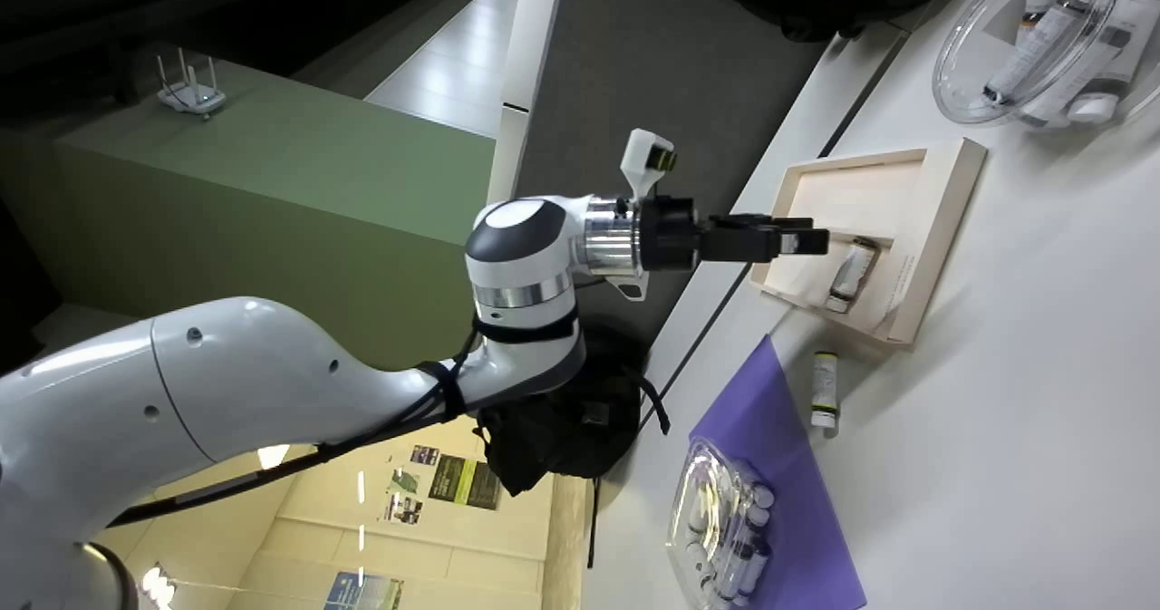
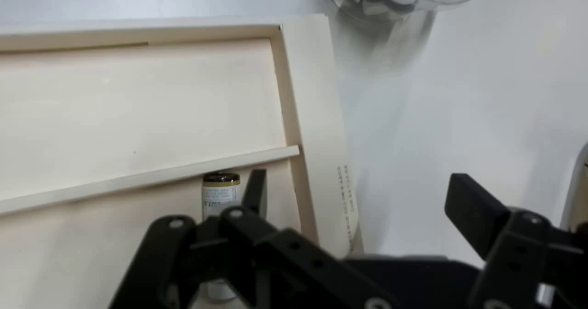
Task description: Put a bottle on the tray
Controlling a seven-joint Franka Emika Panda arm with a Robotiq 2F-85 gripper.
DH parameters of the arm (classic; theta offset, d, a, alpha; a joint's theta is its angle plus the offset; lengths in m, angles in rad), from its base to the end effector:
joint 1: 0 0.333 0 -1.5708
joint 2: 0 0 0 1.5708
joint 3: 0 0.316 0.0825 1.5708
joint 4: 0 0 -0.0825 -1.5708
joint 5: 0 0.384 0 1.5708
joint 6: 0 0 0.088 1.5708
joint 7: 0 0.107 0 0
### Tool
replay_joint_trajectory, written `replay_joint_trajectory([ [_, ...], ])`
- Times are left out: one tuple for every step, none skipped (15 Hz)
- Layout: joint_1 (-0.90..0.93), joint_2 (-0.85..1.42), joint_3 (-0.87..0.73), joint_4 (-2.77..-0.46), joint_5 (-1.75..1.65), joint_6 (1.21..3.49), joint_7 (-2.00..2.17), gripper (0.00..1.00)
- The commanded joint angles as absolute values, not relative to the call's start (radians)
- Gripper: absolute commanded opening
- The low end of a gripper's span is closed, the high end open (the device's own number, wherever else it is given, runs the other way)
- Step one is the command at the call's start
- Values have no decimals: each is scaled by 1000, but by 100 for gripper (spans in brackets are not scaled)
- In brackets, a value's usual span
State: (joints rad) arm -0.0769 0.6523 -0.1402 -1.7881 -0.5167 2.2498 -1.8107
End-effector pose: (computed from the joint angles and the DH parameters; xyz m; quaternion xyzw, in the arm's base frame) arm 0.6215 -0.1461 0.1792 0.5307 0.8117 -0.2408 0.0392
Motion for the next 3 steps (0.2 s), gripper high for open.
replay_joint_trajectory([
  [-89,643,-120,-1772,-526,2224,-1806,100],
  [-89,642,-118,-1773,-526,2224,-1808,100],
  [-89,647,-117,-1776,-527,2226,-1808,100],
])
